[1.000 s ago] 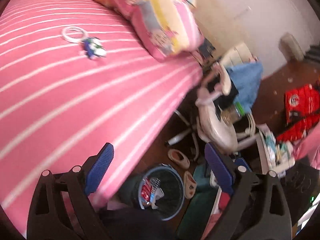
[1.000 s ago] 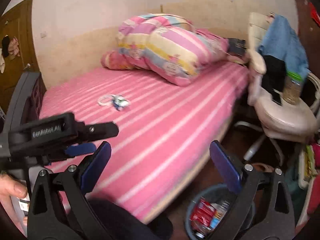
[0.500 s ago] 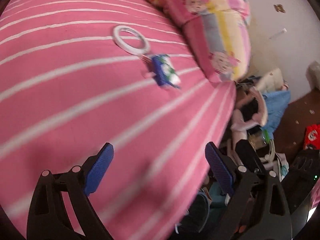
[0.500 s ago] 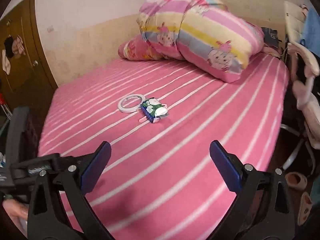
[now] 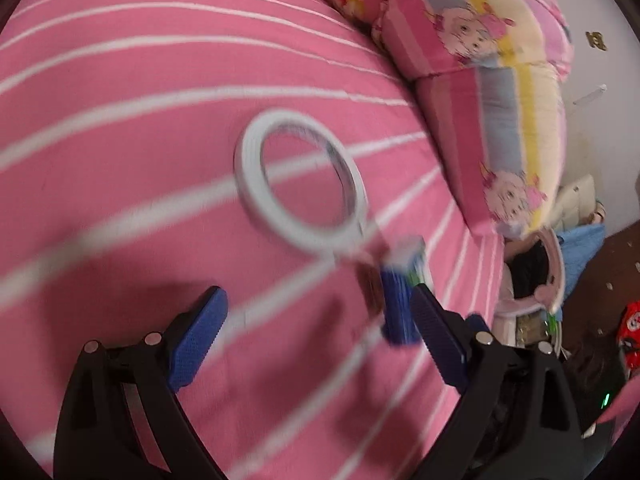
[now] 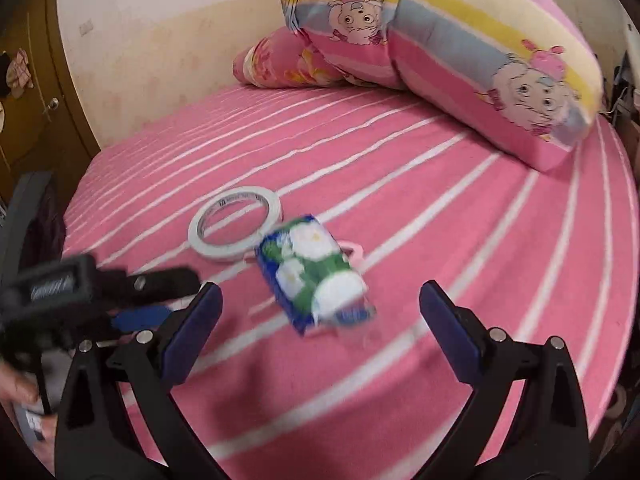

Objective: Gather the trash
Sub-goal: 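Grasp the white tape roll with the left tool while the right tool grasps the tissue pack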

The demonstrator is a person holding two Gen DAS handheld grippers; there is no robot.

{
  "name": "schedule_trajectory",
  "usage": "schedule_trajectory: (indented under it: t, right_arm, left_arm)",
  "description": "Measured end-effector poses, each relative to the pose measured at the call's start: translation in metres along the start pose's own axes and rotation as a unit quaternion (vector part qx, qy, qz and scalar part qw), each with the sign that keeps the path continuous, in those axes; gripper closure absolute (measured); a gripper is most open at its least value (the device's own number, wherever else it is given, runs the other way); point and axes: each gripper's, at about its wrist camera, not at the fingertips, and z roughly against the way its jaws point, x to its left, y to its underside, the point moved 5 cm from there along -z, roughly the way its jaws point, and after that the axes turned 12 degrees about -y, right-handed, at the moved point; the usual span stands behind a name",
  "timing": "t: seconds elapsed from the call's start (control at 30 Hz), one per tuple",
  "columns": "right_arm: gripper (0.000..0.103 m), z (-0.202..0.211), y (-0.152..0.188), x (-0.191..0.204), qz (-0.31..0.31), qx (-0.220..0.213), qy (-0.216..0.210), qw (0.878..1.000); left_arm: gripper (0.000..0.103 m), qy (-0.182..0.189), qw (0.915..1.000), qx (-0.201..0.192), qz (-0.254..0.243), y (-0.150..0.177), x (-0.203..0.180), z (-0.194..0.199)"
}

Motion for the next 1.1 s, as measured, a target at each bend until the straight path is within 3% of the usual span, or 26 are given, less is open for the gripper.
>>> schedule_trajectory:
  t: [0.27, 0.33, 0.43, 0.57, 0.63, 0.83, 0.93, 1.1]
  right_arm:
    - [0.007, -0.031, -0.003, -0.009, -0.03, 0.031, -0.01, 0.999]
    - [0.014, -0.038, -0.002, -0.01, -0.04, 0.047, -0.019, 0.998]
    - [0.029, -0.044, -0.006, -0.013, -0.048, 0.05, -0.031, 0.997]
    - [0.042, -0.045, -0.01, -0.012, -0.05, 0.047, -0.047, 0.997]
    - [0.053, -0.044, -0.01, -0.011, -0.049, 0.046, -0.046, 0.997]
    - [0.074, -0.041, -0.015, -0.011, -0.065, 0.038, -0.062, 0.995]
    - [0.081, -0.038, -0.013, -0.009, -0.077, 0.035, -0.069, 0.994]
    - [0.084, -0.027, -0.017, 0.0, -0.072, 0.026, -0.079, 0.994]
  left_arm:
    - [0.015, -0.102, 0.9944, -0.017, -0.022, -0.039, -0.014, -0.028]
    - [0.018, -0.127, 0.9913, -0.02, -0.027, -0.043, -0.017, -0.032]
    - [0.034, -0.168, 0.9849, -0.031, -0.025, -0.046, -0.017, -0.033]
    - [0.073, -0.203, 0.9778, -0.048, -0.014, -0.048, -0.006, -0.028]
    - [0.083, -0.196, 0.9792, -0.053, -0.004, -0.048, 0.001, -0.025]
    - [0.09, -0.117, 0.9904, -0.057, 0.046, -0.04, 0.023, -0.011]
    - [0.09, -0.088, 0.9928, -0.051, 0.063, -0.029, 0.031, -0.002]
    - [0.09, -0.05, 0.994, -0.041, 0.088, -0.006, 0.04, 0.015]
